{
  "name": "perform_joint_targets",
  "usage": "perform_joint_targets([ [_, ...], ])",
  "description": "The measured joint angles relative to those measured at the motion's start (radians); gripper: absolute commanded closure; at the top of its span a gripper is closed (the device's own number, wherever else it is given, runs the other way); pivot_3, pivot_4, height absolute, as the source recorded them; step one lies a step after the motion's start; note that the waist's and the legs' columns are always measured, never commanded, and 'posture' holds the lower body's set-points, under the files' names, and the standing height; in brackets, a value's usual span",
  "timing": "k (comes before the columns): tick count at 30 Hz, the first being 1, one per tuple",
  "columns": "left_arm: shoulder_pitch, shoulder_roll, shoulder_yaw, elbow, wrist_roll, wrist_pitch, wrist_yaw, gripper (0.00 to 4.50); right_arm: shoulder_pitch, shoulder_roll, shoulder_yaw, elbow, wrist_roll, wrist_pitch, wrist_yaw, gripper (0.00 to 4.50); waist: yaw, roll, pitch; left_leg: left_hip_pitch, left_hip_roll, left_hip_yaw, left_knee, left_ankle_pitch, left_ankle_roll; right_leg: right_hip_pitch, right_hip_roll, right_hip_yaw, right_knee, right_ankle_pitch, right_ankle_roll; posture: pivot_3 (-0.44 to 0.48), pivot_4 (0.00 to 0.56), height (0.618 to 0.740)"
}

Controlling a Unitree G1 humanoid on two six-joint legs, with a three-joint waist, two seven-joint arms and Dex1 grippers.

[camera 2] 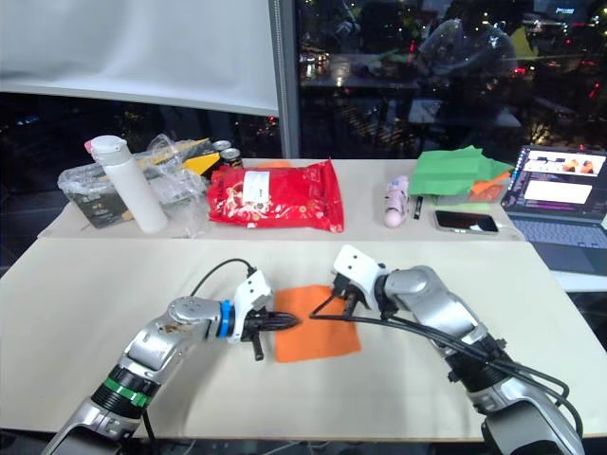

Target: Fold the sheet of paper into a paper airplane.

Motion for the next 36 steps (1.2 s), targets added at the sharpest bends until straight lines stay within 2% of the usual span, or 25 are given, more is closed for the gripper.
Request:
perform_joint_targets([
  [6, 0.02, -0.003, -0.007, 0.019, 0.008, -0.05, -0.007, 4.5, 0.059, 0.0, 0.041, -0.07, -0.146, -0.125, -0.039, 4.46, 0.005, 0.0, 0.0, 0.001, 0.0, 0.0, 0.0, 0.0, 0.0, 0.0, 0.0, 0.0, 0.0, 0.0, 0.0, 0.0, 0.15, 0.719],
  [12, 0.01, -0.004, 0.001, 0.044, 0.007, -0.061, -0.016, 4.5, 0.156, 0.035, 0.064, -0.112, -0.223, -0.142, -0.063, 4.46, 0.005, 0.0, 0.0, 0.001, 0.0, 0.0, 0.001, 0.0, 0.0, 0.001, 0.0, 0.0, 0.001, 0.0, 0.0, 0.0, 0.15, 0.719],
  [21, 0.009, -0.005, 0.019, 0.04, -0.015, -0.022, -0.016, 4.5, 0.165, 0.047, 0.091, -0.085, -0.353, -0.226, -0.087, 4.46, 0.001, 0.0, 0.0, 0.002, 0.0, 0.0, 0.001, 0.0, 0.0, 0.001, 0.0, 0.0, 0.002, 0.0, 0.0, 0.0, 0.15, 0.719],
  [24, 0.003, -0.02, 0.075, 0.039, -0.061, 0.023, -0.009, 4.5, 0.167, 0.048, 0.094, -0.071, -0.38, -0.258, -0.087, 4.46, 0.002, 0.0, 0.0, 0.001, 0.0, 0.0, 0.001, 0.0, 0.0, 0.001, 0.0, 0.0, 0.002, 0.0, 0.0, 0.0, 0.15, 0.719],
  [30, -0.104, -0.072, 0.163, 0.071, -0.114, 0.046, 0.022, 4.5, 0.167, 0.065, 0.091, -0.051, -0.415, -0.294, -0.088, 4.46, 0.004, -0.001, 0.0, 0.002, 0.0, 0.0, 0.001, 0.0, 0.0, 0.002, 0.0, 0.0, 0.002, 0.0, 0.0, 0.0, 0.15, 0.719],
  [36, -0.179, -0.113, 0.107, 0.235, -0.027, -0.057, 0.037, 4.5, 0.189, 0.073, 0.072, -0.06, -0.43, -0.298, -0.083, 4.46, 0.007, -0.001, 0.0, 0.002, 0.0, 0.0, 0.001, 0.0, 0.0, 0.002, 0.0, 0.0, 0.002, 0.0, 0.0, 0.0, 0.15, 0.719],
])
